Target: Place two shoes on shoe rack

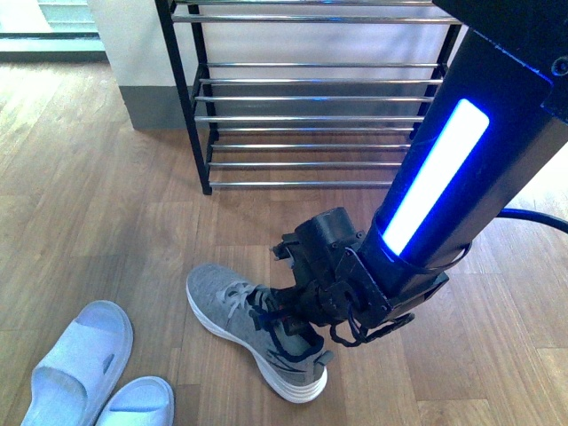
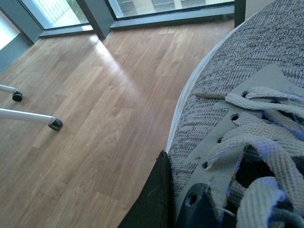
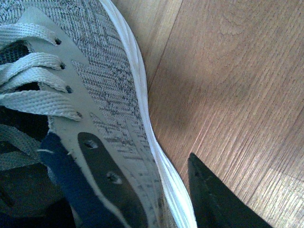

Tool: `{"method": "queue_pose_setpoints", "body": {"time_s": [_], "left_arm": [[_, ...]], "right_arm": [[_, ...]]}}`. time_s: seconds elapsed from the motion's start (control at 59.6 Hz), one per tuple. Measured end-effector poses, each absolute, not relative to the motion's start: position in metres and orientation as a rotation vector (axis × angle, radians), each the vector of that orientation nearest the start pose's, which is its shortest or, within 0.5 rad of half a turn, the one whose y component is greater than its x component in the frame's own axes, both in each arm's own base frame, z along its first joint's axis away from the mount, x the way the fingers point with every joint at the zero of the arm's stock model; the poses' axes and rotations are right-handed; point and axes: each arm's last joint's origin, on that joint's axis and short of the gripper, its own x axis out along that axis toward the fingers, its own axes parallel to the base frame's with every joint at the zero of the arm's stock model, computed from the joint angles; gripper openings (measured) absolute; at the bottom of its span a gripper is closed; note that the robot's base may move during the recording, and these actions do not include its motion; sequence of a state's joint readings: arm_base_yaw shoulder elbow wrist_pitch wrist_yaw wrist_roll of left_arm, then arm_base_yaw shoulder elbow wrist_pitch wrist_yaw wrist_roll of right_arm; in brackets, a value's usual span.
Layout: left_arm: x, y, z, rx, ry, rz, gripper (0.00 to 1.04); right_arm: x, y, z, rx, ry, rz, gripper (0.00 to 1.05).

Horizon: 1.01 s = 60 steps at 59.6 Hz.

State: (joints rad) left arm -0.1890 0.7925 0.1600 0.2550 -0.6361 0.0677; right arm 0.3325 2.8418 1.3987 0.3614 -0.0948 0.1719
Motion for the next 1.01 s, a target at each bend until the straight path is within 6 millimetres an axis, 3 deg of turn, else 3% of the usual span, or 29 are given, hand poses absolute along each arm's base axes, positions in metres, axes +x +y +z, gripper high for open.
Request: {"method": "queue_pose_setpoints", "body": {"time_s": [0.067,0.218,0.369,0.436,0.638,0.755,1.007], "left_arm": [[0.153,-0.012,0.162,0.218,0.363,0.430,0.02],[0.153,-0.012,0.162,0.218,0.363,0.430,0.02],[0.153,-0.012,0.162,0.218,0.363,0.430,0.02],[0.153,-0.012,0.162,0.218,0.363,0.430,0.02],[0.153,-0.012,0.162,0.218,0.363,0.430,0.02],[0.153,-0.012,0.162,0.219,0.364,0.430,0.02],[0.153,-0.012,0.162,0.219,0.364,0.430,0.02]], "right_arm": [[0.384,0.126,-0.138,0.038,1.107,0.263,0.01],[0.379,0.101,-0.130,0.064,1.090,0.195,0.01],[0.368,0.070,-0.103,0.042,1.040,0.134,0.01],[0.360,0.055,-0.078,0.007,0.991,0.099,0.01],[0.314,0.006,0.048,-0.180,0.675,-0.072,0.01],[0.287,-0.004,0.089,-0.174,0.596,-0.110,0.01],[0.227,0.000,0.152,-0.144,0.431,-0.042,0.01]]}}
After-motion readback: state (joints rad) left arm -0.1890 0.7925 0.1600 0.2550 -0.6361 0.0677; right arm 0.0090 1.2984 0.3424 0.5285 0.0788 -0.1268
